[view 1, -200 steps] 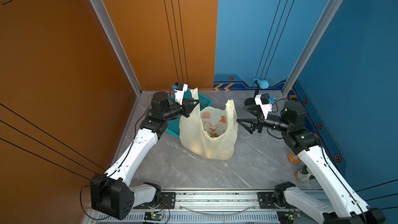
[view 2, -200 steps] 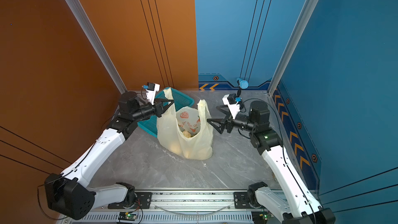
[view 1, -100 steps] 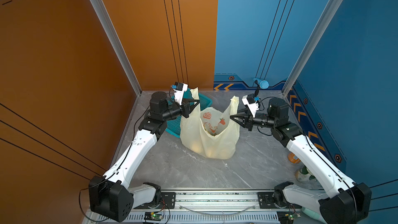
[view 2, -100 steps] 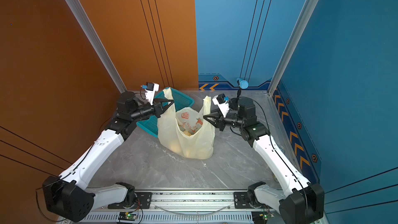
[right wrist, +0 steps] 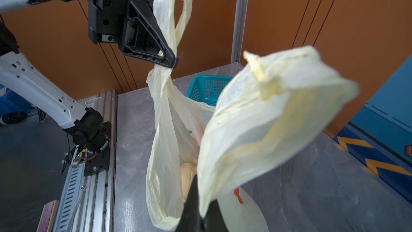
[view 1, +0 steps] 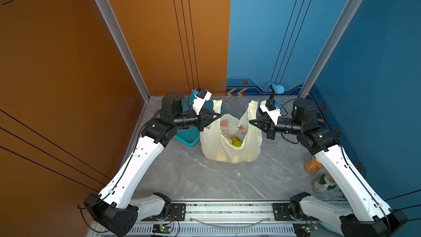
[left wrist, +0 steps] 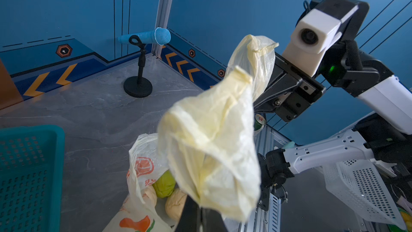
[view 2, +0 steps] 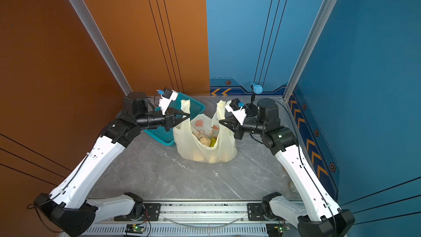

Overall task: Place the pears into plastic bags & tie knots
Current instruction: Tie the plastic bag at the center of the board.

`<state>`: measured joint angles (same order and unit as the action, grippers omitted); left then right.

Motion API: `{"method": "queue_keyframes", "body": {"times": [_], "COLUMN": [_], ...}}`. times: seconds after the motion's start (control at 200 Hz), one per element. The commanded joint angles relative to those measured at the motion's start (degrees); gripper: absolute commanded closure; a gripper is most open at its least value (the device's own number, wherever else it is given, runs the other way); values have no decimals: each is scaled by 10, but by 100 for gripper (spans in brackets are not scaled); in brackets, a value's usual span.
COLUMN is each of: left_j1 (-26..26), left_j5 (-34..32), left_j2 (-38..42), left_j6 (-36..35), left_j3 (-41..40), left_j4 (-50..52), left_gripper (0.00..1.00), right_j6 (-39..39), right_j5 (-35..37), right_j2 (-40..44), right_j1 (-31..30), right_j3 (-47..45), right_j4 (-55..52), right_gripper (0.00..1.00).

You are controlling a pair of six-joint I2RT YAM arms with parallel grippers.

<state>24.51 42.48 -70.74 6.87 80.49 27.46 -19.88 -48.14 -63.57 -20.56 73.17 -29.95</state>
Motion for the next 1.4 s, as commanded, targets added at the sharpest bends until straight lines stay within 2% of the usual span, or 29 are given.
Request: {"method": "queue_keyframes", "body": {"times": [0.0, 0.175, 0.39, 0.461, 0.656, 0.806, 0.886, 1.026, 1.196, 1.392], "left_j1": [21, 54, 55, 52, 21, 10, 7, 8, 12, 12], "left_j5": [-4, -18, 29, 31, 45, 38, 45, 71, 69, 50], "left_j2": [-26, -90, -109, -110, -96, -85, -80, -83, -89, -82], "left_j6": [-59, -133, -171, -181, -201, -221, -227, -229, -232, -240], "left_j3": [39, 96, 102, 106, 93, 88, 88, 102, 105, 87], "left_j4": [146, 274, 290, 300, 319, 347, 348, 348, 348, 350], "left_gripper": [100, 100, 100, 91, 52, 37, 33, 32, 28, 24], "right_j6": [-153, -230, -239, -243, -254, -266, -274, -305, -364, -404], "right_j5": [1, 35, 119, 129, 127, 116, 117, 102, 56, 38], "right_j2": [-13, -69, -135, -149, -175, -191, -200, -216, -225, -216], "right_j1": [-29, -102, -152, -159, -172, -177, -182, -188, -193, -193], "right_j3": [41, 100, 140, 152, 176, 196, 206, 228, 252, 251], "right_j4": [-155, -240, -248, -249, -255, -272, -280, -310, -369, -403], "right_gripper": [100, 100, 100, 100, 100, 100, 100, 100, 100, 100]}}
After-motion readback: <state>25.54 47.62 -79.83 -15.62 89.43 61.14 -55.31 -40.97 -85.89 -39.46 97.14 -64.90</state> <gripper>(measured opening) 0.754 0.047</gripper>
